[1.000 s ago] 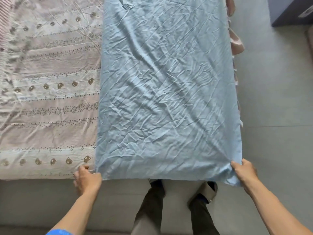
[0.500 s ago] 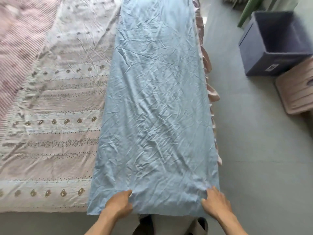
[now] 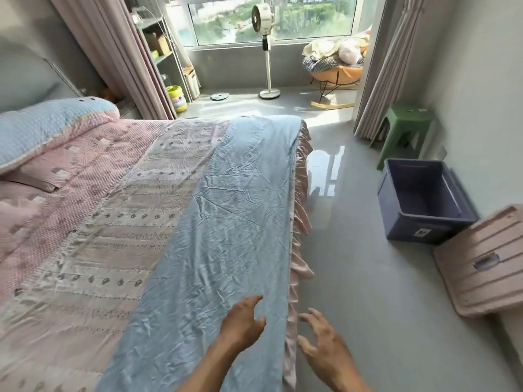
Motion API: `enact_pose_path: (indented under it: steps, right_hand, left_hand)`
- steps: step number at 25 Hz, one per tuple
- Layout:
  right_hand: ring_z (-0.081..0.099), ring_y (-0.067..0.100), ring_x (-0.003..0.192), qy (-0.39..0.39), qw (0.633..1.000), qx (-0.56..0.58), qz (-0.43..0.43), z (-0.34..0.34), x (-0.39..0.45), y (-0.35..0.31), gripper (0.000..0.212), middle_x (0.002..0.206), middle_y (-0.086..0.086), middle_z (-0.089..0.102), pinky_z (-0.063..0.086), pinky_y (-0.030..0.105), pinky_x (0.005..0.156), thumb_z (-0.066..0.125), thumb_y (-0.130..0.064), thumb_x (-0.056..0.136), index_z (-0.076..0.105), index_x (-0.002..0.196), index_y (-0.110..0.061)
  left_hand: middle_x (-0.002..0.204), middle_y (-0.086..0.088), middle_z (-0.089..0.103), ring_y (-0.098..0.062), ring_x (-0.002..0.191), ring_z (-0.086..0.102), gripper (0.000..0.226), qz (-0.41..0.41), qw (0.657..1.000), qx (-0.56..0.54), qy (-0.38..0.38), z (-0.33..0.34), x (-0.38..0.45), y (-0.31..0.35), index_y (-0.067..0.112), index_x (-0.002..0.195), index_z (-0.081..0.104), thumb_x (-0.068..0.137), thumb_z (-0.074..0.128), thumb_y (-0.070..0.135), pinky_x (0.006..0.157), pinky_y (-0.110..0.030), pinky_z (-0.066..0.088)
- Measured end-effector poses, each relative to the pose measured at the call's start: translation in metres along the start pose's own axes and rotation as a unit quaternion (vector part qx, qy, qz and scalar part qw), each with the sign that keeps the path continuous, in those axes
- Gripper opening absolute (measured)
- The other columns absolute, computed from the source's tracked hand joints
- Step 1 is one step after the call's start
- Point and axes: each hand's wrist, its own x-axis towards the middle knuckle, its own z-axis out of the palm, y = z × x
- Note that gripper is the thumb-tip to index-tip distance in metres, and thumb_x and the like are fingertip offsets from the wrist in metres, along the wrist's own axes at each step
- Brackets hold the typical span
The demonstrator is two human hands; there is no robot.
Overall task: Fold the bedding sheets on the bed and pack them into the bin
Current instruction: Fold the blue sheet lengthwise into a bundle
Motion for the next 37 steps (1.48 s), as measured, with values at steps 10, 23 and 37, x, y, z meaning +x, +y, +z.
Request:
enact_pose_path:
  steps: [10,23,37]
  right_hand:
    - [0.058,0.014,0.116,0.116,0.993,0.033,-0.019,-0.252,0.061,0.065,0.035,0.134,-0.009,0.057,0.045,0.03,0.098,0.06,-0.027,0.092,0.059,0.127,-0.027]
    - [0.063,0.012,0.101,-0.017,0.998,0.061,-0.02,-0.353,0.383,0.003,0.028,0.111,0.001,0.069,0.053,0.032,0.085,0.063,-0.022,0.088,0.064,0.114,-0.033]
    - [0.061,0.015,0.106,-0.181,0.963,-0.155,-0.124,-0.434,0.82,-0.025,0.03,0.112,-0.002,0.067,0.046,0.031,0.083,0.058,-0.019,0.091,0.061,0.118,-0.03]
  left_hand:
    - [0.148,-0.001,0.044,-0.02,0.133,0.044,0.066,-0.016,0.992,-0.045,0.121,-0.003,0.071,0.211,0.023,0.149,0.036,0.087,0.061,0.027,0.109,-0.031,0.034]
    - [0.106,0.001,0.067,-0.013,0.094,0.065,0.036,-0.159,0.93,-0.286,0.167,-0.077,0.336,0.288,0.016,0.125,0.063,0.089,0.062,0.017,0.081,-0.02,0.049]
    - [0.118,0.003,0.067,-0.017,0.106,0.063,0.035,-0.39,0.851,-0.303,0.179,-0.139,0.647,0.337,0.025,0.125,0.058,0.091,0.053,0.027,0.089,-0.026,0.049]
